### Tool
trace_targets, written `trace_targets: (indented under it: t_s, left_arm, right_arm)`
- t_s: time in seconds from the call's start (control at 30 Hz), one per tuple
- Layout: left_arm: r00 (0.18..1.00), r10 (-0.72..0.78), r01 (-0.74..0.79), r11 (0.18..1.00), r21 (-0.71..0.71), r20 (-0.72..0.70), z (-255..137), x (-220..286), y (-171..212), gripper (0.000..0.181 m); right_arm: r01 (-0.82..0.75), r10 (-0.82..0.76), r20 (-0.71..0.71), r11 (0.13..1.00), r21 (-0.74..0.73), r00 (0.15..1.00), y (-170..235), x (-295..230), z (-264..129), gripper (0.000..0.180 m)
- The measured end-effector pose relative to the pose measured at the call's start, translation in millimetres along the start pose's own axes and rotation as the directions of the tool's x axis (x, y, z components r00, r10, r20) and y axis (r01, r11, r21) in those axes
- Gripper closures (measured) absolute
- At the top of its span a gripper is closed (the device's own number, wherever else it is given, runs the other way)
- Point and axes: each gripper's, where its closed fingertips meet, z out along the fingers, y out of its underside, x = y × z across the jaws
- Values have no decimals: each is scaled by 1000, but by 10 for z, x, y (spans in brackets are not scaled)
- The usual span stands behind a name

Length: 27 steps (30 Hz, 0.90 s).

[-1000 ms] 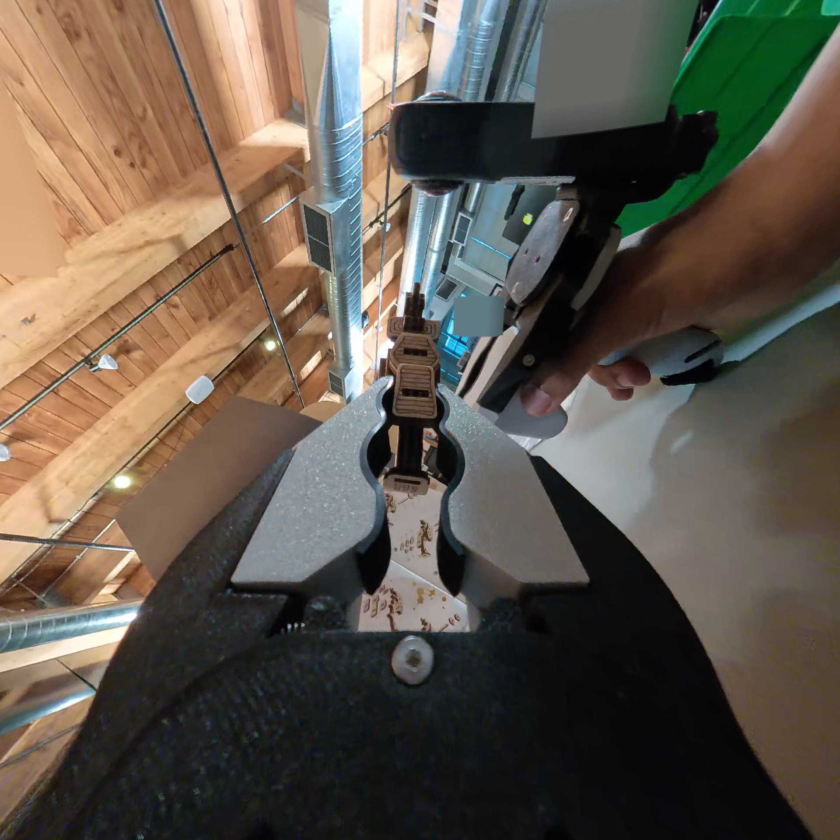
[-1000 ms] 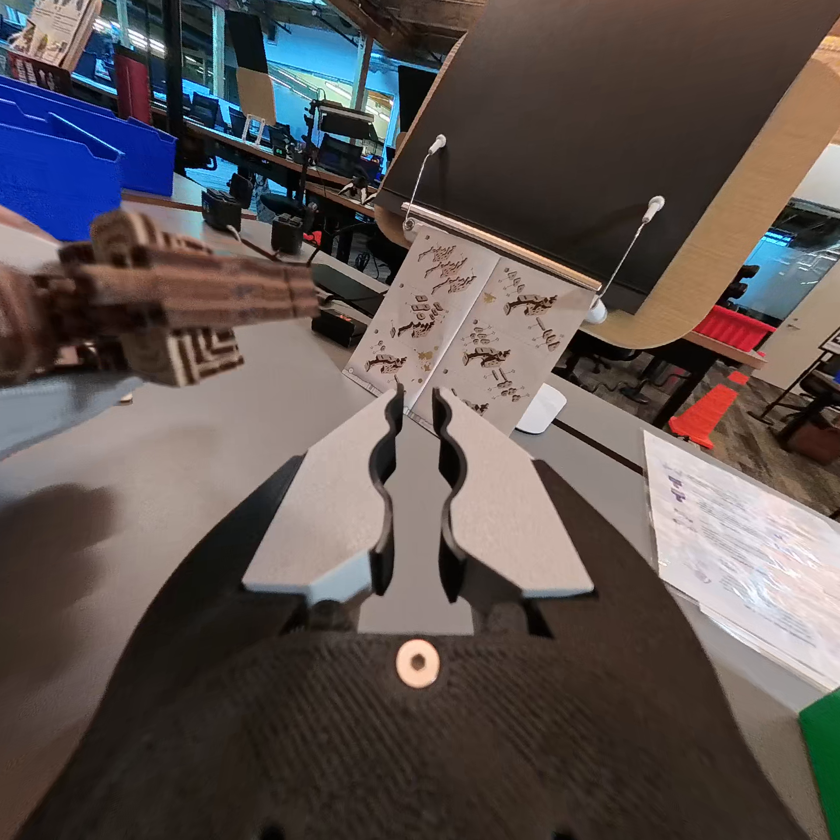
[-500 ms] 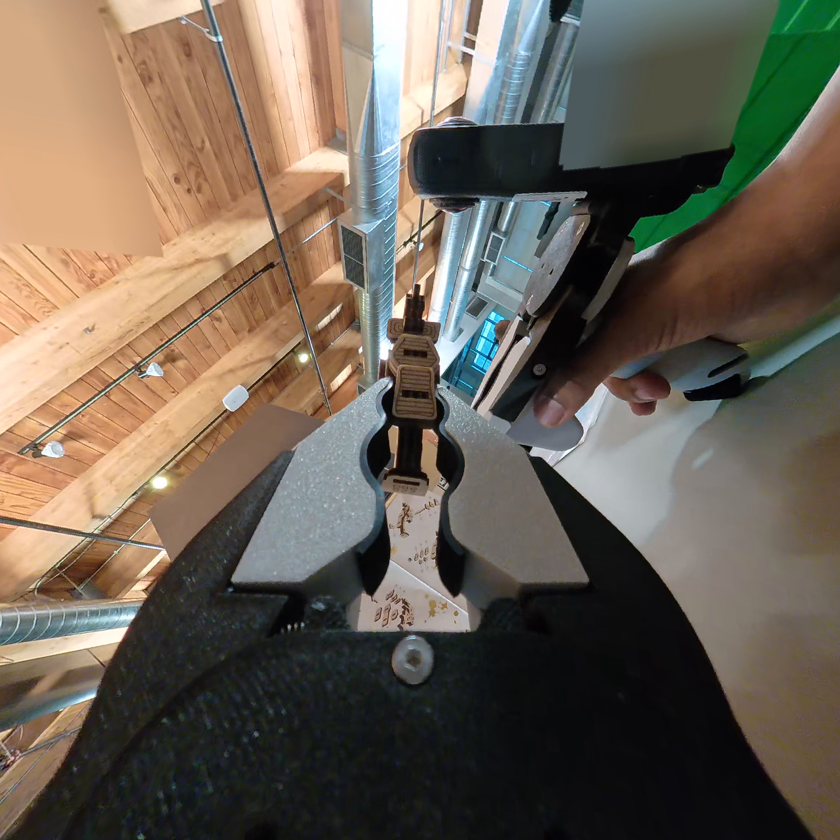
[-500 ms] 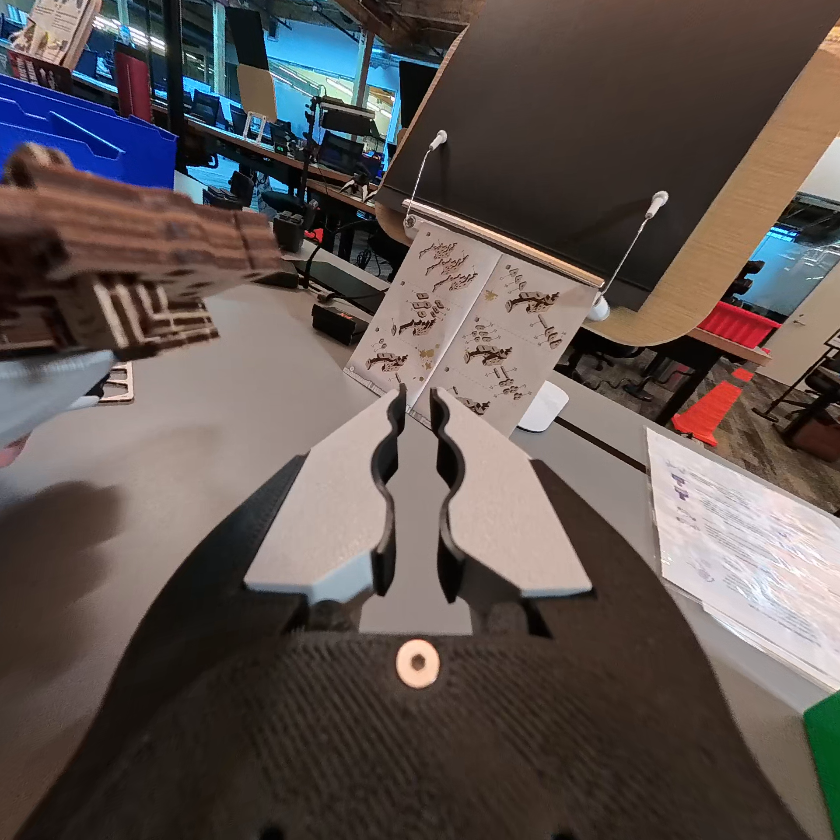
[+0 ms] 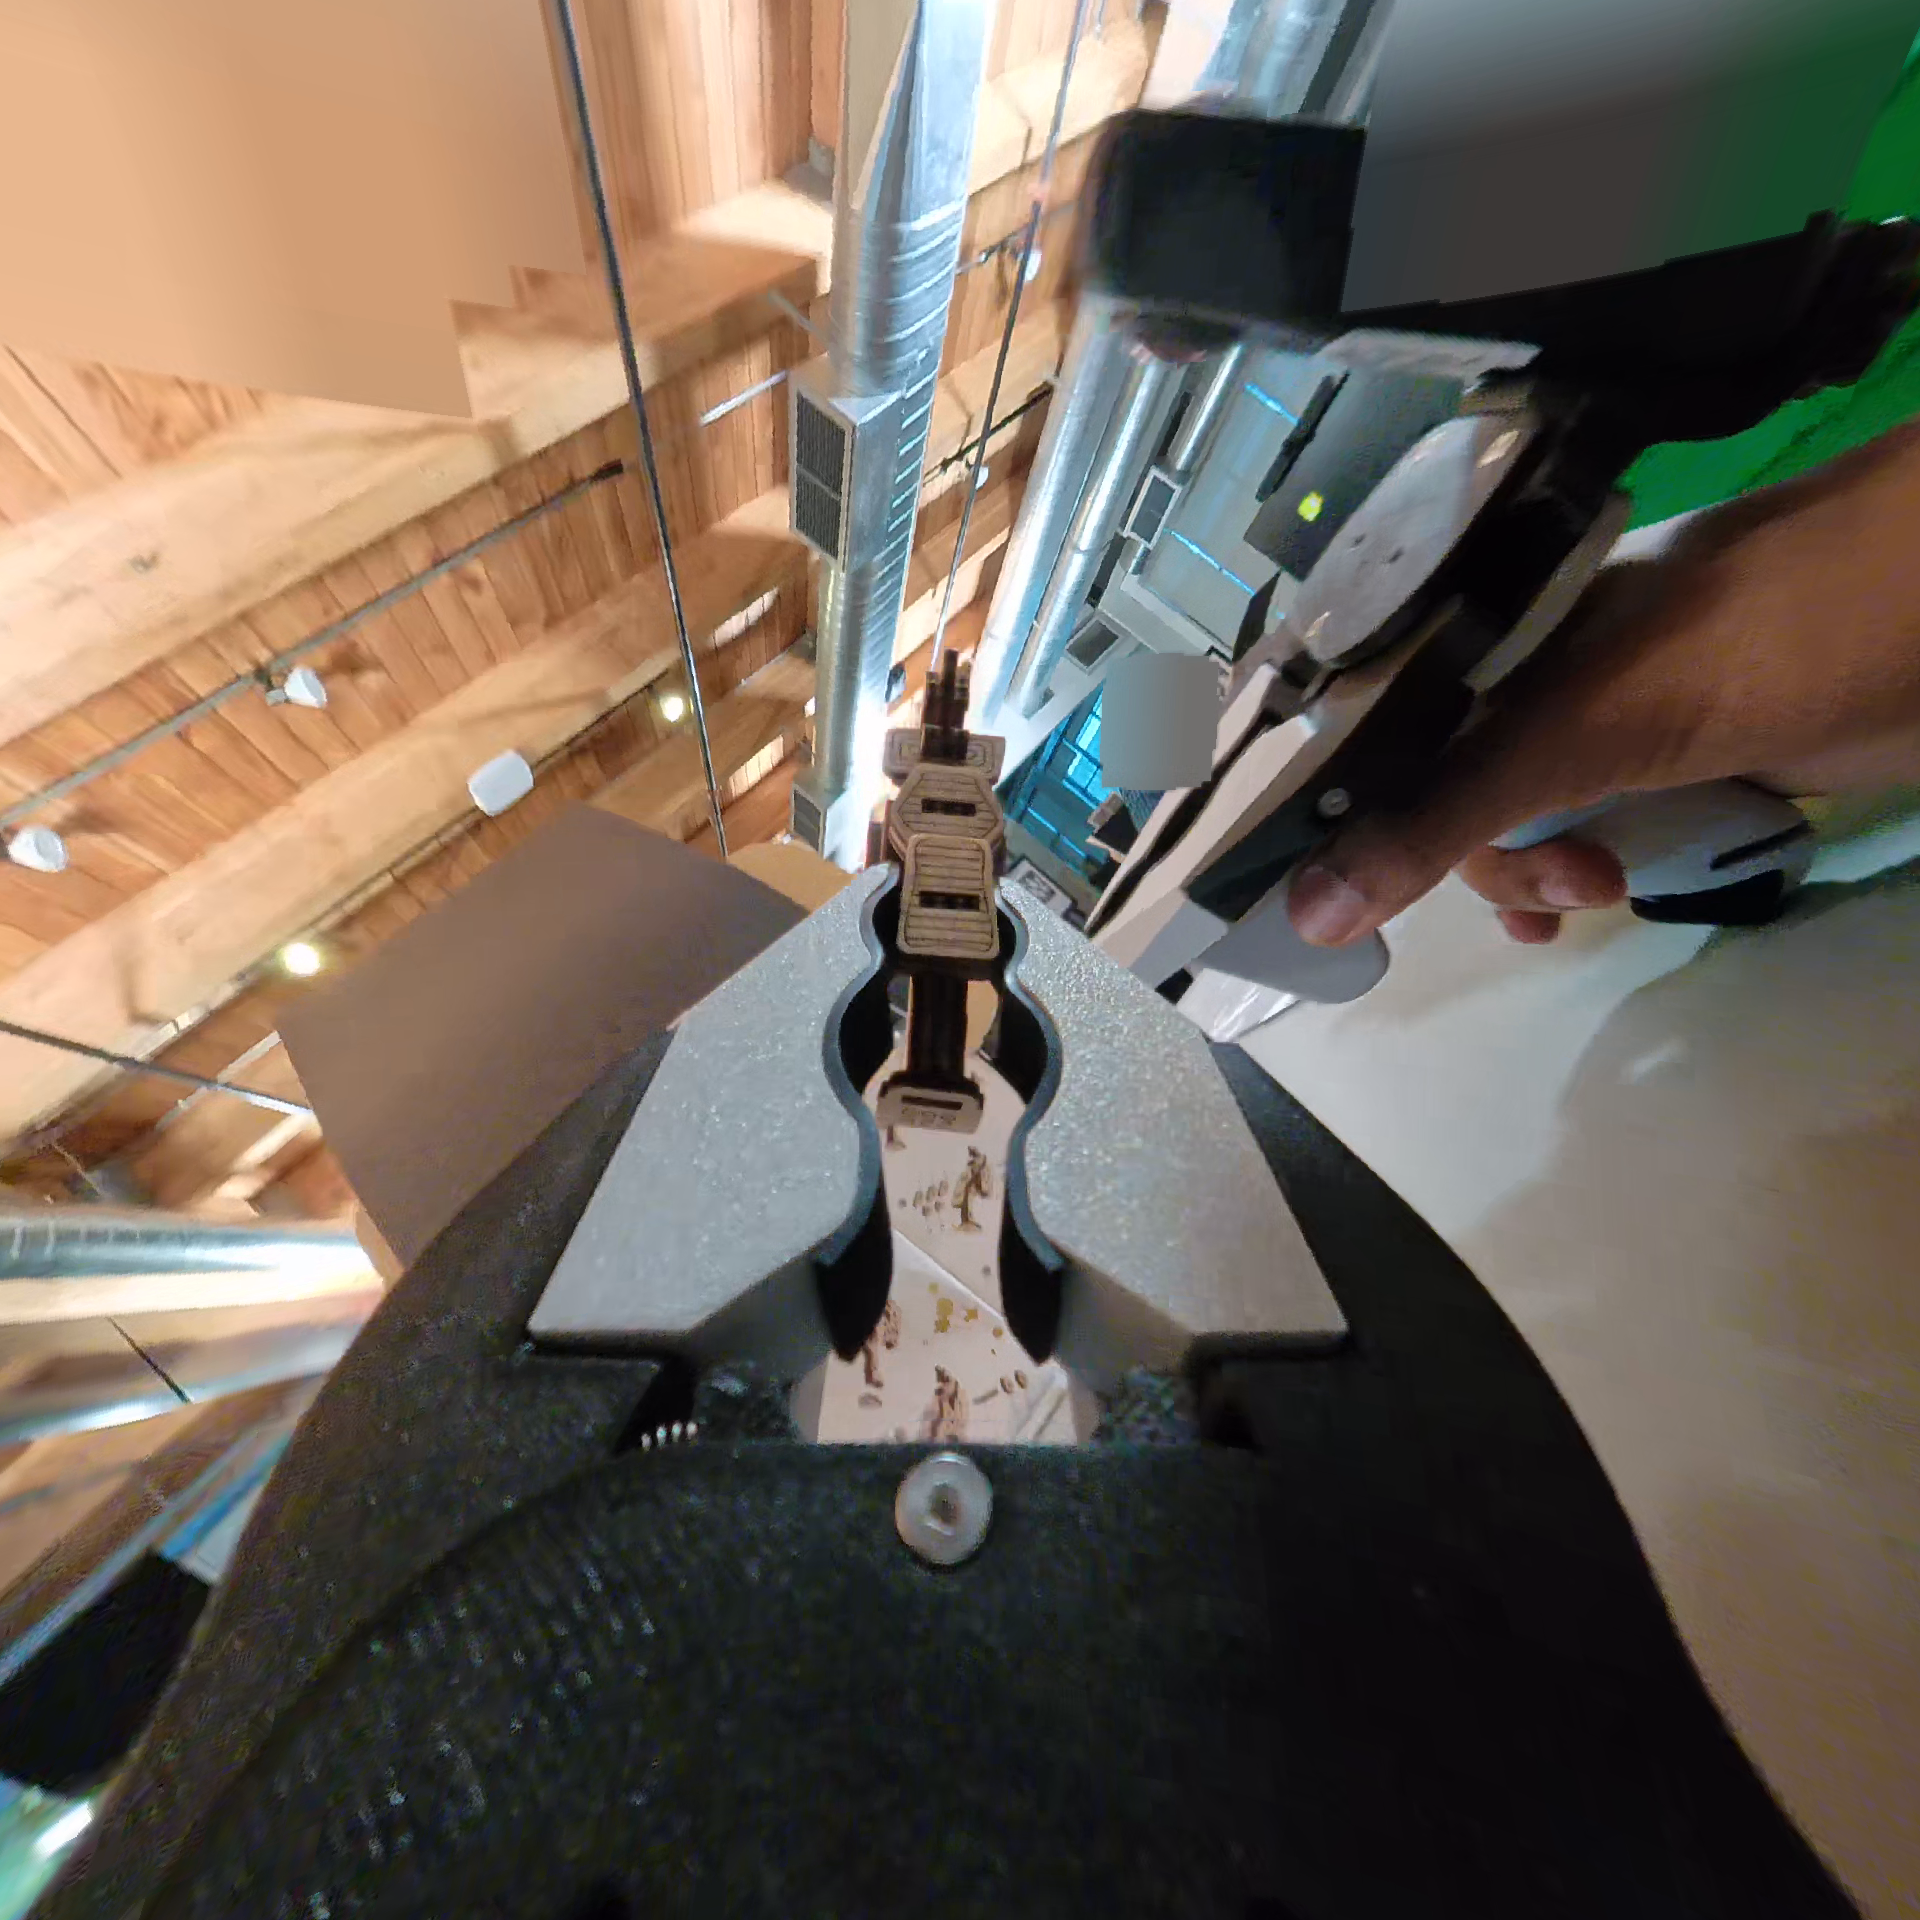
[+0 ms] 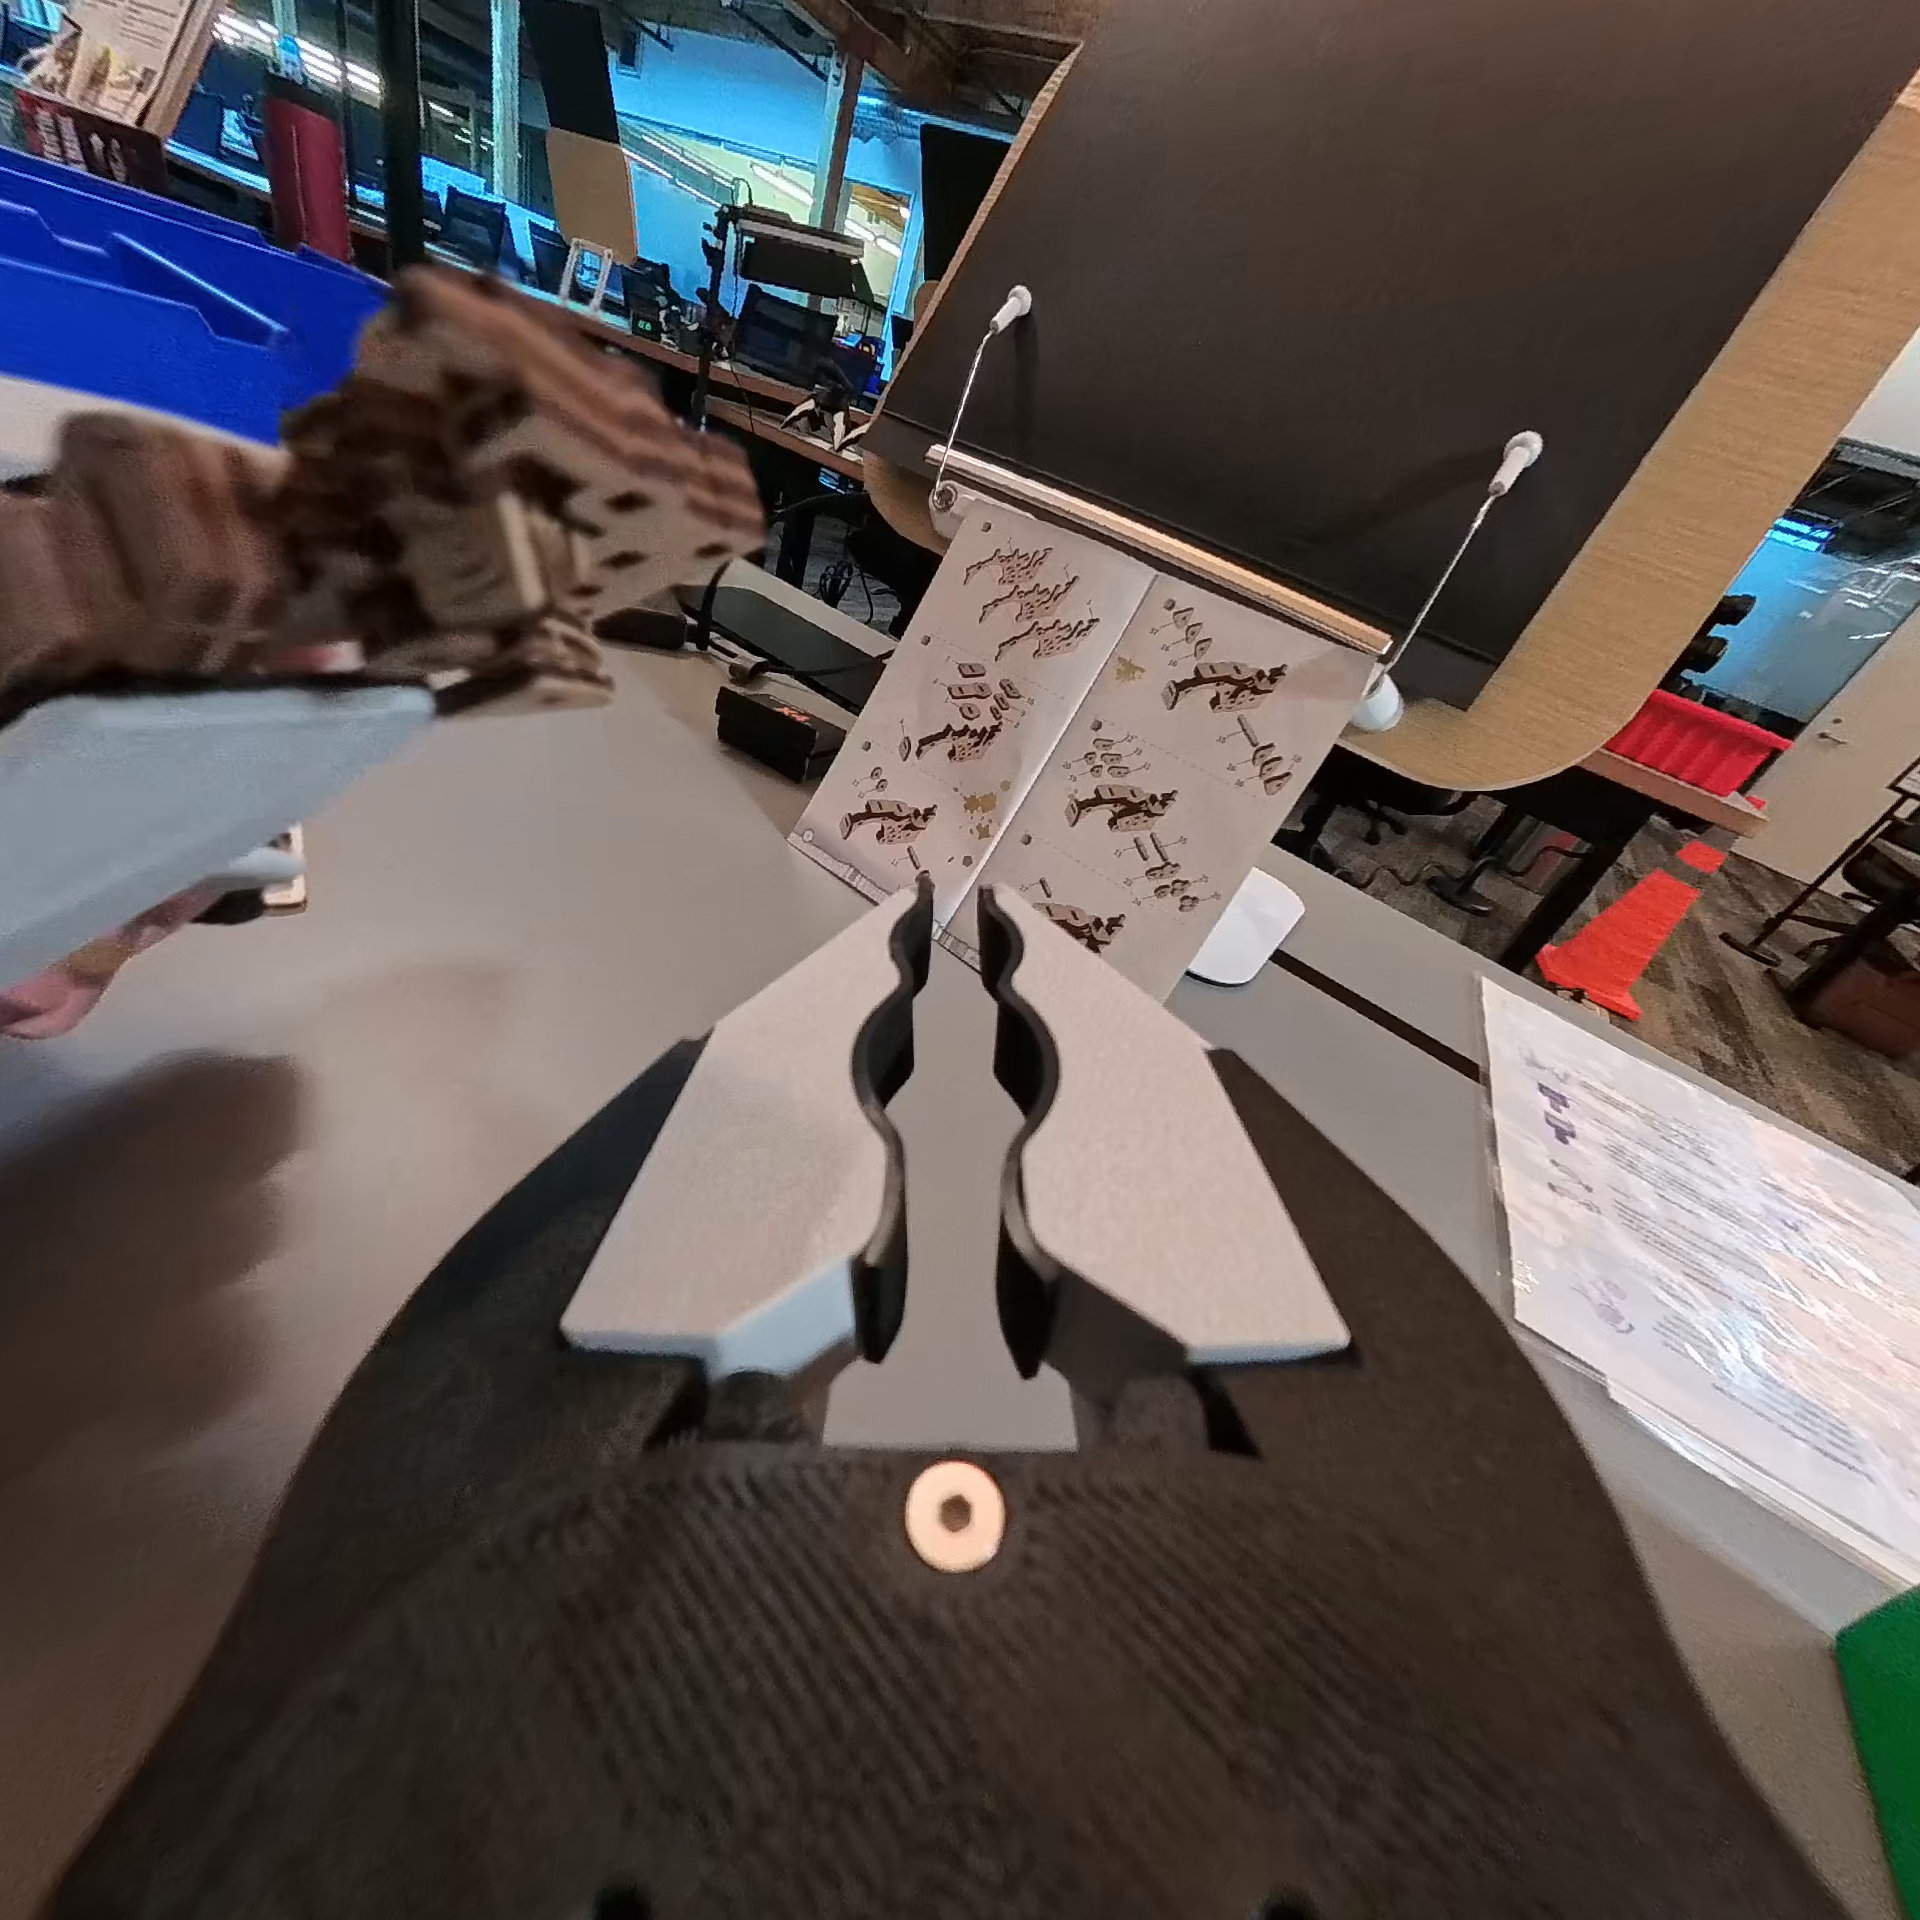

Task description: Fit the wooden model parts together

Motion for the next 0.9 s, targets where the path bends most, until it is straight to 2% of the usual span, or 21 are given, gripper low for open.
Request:
trace_targets:
  t_s: [0.17, 0.43, 0.57, 0.7, 0.9]
  left_arm:
    - [991, -130, 132, 987, -92, 31, 67, -116, 247, 169]
    - [983, -181, 180, 972, -148, 8, 74, -59, 370, 169]
    - [949, -315, 315, 924, -216, 35, 85, -132, 563, 169]
    - [869, -489, 491, 832, -258, 73, 85, -228, 742, 169]
    - [852, -517, 520, 815, -256, 83, 69, -249, 765, 169]
  right_arm:
    - [6, -6, 1, 1000, -4, 1000, 5, -8, 6, 173]
    - [-48, 48, -28, 999, 5, 998, 0, 84, -5, 175]
    - [-94, 95, -43, 995, 11, 995, 1, 150, -14, 175]
    - [-116, 117, -47, 993, 13, 992, 2, 171, -19, 175]
    - [-131, 131, -43, 991, 7, 990, 9, 168, -16, 175]
